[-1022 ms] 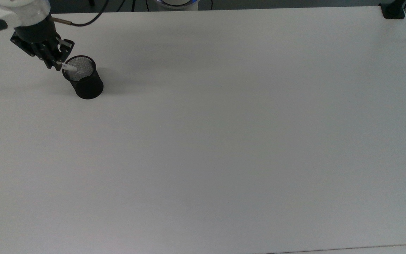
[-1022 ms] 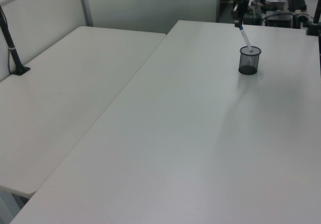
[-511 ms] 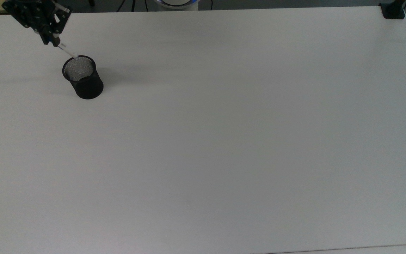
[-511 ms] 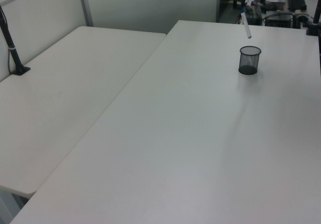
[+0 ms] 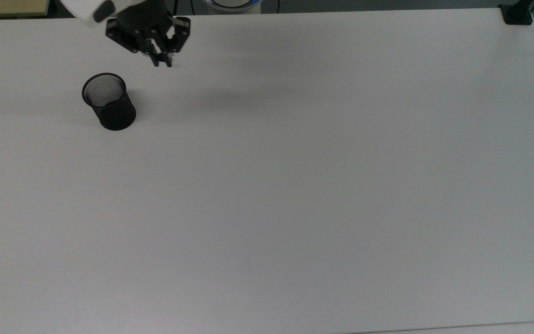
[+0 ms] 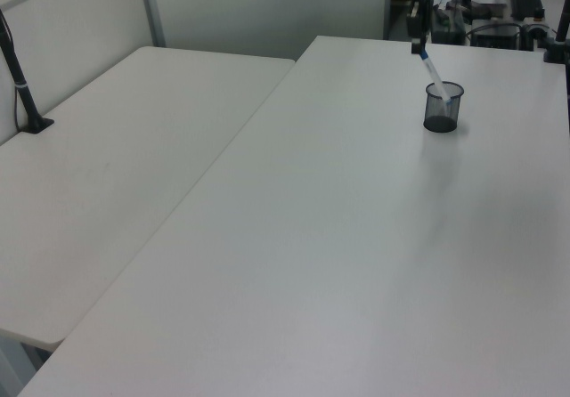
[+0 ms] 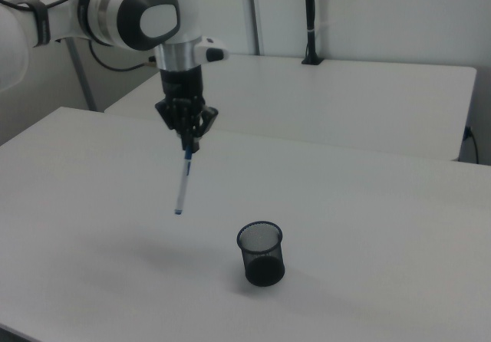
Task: Remove the marker
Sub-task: 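Carry the marker away from the cup and lower it to the table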
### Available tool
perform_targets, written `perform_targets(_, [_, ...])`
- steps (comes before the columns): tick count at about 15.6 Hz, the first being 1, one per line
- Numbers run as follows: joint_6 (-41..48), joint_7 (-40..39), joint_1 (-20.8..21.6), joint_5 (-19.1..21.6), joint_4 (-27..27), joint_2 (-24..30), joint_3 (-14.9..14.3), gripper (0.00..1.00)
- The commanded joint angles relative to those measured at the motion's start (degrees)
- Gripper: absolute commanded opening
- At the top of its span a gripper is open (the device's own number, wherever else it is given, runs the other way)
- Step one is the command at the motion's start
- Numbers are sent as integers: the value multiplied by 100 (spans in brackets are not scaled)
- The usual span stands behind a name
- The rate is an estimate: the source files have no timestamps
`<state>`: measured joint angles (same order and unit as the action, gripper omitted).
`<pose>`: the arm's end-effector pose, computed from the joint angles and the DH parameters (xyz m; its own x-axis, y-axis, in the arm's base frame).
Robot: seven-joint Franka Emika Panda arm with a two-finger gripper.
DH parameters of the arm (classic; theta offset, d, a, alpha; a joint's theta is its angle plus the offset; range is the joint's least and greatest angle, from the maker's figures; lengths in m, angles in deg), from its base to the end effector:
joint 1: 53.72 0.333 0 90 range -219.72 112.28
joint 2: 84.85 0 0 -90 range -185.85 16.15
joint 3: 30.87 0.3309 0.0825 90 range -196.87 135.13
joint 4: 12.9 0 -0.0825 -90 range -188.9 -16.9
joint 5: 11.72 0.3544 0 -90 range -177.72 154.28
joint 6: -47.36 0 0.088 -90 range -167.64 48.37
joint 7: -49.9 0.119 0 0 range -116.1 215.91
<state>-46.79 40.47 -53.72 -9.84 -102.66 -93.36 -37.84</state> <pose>0.5689 -0.0611 0.5543 0.9969 0.0409 -0.0674 0.0392 -0.9989 -0.0259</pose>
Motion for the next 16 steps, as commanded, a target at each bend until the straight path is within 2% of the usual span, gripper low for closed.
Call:
perform_targets(1, [204,362,648,84,-304,-211,-68,12])
perform_targets(7, [161,907,1211,23,-331,-1063,-76,14])
perform_targets(12, [-172,1100,1414,-12,-340,-1530,-76,15])
perform_targets(16, [-998,1531,1415,-21,-331,-1794,-76,38])
